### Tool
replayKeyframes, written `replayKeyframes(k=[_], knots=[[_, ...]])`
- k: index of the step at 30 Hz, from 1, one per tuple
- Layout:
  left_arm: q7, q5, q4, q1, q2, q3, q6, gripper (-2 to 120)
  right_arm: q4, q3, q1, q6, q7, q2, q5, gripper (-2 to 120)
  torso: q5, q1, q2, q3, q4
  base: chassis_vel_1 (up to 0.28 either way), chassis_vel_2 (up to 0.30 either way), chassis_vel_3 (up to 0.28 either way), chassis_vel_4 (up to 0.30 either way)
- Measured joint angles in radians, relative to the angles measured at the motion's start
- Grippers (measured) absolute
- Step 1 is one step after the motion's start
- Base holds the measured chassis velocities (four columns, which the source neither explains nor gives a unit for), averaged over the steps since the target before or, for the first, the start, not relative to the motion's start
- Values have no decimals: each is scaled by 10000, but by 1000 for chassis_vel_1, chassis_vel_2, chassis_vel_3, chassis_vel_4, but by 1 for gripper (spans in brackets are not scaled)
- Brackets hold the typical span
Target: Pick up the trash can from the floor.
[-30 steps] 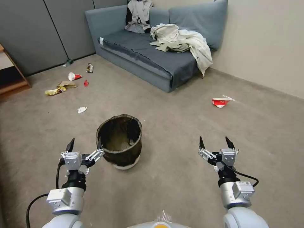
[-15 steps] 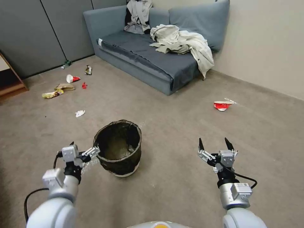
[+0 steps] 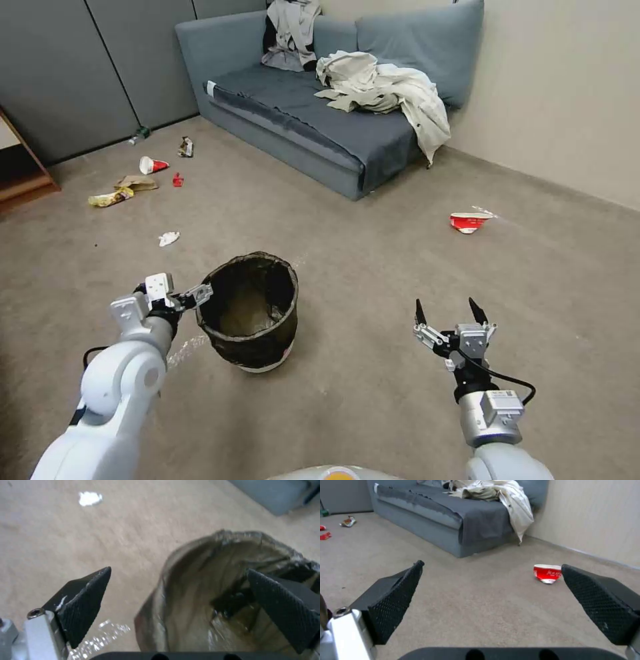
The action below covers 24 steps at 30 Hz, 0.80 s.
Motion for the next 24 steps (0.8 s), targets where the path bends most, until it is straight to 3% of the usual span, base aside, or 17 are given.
replayKeyframes(k=[9, 19, 24], knots=[[-732, -666, 389, -226, -39, 97, 646, 100, -128, -39, 70, -7, 22, 54, -37, 100, 1, 0, 0, 0, 1, 0, 0, 0, 0], [-880, -772, 763, -327, -46, 146, 645, 99, -131, -115, 105, -160, 146, 54, 119, 100, 1, 0, 0, 0, 1, 0, 0, 0, 0], [-825, -783, 979, -372, -46, 206, 630, 91, -127, -124, 93, -211, 151, 42, 120, 100, -1, 0, 0, 0, 1, 0, 0, 0, 0]])
